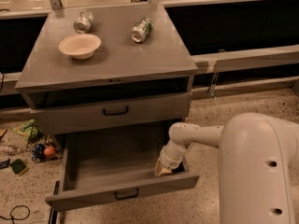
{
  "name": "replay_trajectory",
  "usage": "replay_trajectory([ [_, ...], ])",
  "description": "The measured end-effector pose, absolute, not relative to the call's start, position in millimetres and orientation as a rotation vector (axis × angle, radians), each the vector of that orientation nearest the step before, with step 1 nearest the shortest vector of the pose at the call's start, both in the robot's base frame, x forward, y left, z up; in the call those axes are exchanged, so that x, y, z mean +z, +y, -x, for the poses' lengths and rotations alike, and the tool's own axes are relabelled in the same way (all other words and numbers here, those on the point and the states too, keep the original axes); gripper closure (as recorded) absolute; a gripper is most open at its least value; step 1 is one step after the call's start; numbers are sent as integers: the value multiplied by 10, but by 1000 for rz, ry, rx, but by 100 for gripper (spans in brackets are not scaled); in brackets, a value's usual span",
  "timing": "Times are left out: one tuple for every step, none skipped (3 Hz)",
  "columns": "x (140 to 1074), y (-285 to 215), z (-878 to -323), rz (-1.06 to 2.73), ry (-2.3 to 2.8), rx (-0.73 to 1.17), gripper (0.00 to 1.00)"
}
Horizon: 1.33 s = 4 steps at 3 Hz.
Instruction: Open middle drawer
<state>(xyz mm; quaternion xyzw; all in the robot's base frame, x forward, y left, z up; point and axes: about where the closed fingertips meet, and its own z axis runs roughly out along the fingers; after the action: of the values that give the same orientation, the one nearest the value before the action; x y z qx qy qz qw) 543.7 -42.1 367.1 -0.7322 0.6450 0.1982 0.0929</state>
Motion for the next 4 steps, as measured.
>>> replay_trajectory([
  [3639, -464, -5087, 2183, 1957, 677, 100],
  [3780, -465, -5103, 2163, 1935, 645, 100],
  [3968, -462, -5225, 2123, 1899, 575, 100],
  [4508, -630, -5407, 1989, 1846, 429, 100],
])
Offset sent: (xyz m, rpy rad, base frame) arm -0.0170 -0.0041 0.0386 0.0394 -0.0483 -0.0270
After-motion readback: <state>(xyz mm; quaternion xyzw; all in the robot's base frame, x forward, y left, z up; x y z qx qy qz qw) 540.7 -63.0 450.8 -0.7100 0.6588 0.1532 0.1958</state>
